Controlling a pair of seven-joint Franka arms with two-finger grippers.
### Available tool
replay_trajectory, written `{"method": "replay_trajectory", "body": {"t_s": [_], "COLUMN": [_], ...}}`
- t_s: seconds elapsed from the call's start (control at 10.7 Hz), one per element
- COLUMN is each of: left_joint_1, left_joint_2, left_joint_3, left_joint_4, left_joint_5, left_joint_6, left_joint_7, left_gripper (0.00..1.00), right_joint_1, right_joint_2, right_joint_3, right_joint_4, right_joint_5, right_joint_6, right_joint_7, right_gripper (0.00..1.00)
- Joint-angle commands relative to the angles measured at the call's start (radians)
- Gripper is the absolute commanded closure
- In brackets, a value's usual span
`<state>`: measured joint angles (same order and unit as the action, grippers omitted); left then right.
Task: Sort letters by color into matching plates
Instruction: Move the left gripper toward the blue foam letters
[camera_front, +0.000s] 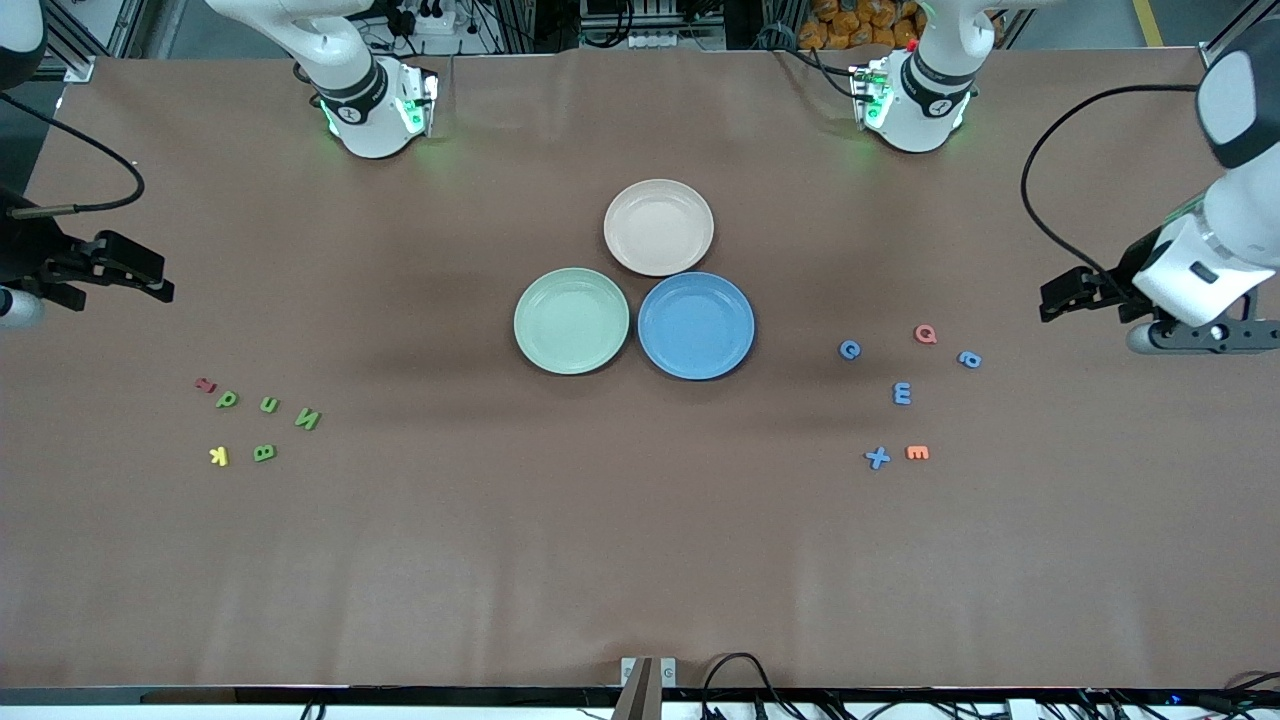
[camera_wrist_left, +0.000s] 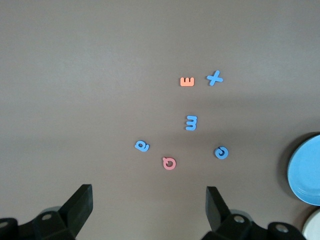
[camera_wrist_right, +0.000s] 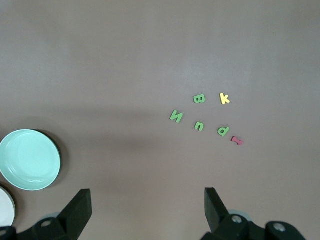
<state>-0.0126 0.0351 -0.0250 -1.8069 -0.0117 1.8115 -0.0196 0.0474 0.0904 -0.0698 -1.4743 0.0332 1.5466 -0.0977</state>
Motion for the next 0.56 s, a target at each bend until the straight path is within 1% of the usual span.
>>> {"method": "replay_trajectory", "body": {"t_s": [0.0, 0.09, 0.19, 0.38, 0.47], "left_joint_1": [0.0, -0.009, -0.012, -0.029, -0.052], "left_joint_2": [0.014, 0.031, 0.073, 0.202, 0.256], "left_joint_3": [-0.004, -0.007, -0.007, -0.007, -0.006], "left_joint_4": [-0.075, -0.069, -0.054, 0.038, 0.07], "left_joint_5": [-0.013, -0.013, -0.008, -0.002, 0.019], "left_joint_6": [0.112, 0.112, 0.112, 0.112, 0.112], "left_joint_7": [-0.014, -0.057, -0.109, -0.285, -0.356], "left_gripper": [0.0, 0.0, 0.0, 0.0, 0.0], "right_joint_1": [-0.003, -0.003, -0.004, -0.001, -0.003], "right_joint_2": [0.002, 0.002, 0.002, 0.005, 0.005], "right_joint_3": [0.002, 0.002, 0.002, 0.002, 0.002], "right_joint_4": [0.003, 0.003, 0.003, 0.003, 0.003], "right_joint_5": [0.002, 0.002, 0.002, 0.002, 0.002], "right_joint_6": [0.001, 0.001, 0.001, 0.001, 0.001], "right_joint_7": [-0.004, -0.004, -0.004, -0.004, -0.004], "right_gripper": [0.0, 0.0, 0.0, 0.0, 0.0]}}
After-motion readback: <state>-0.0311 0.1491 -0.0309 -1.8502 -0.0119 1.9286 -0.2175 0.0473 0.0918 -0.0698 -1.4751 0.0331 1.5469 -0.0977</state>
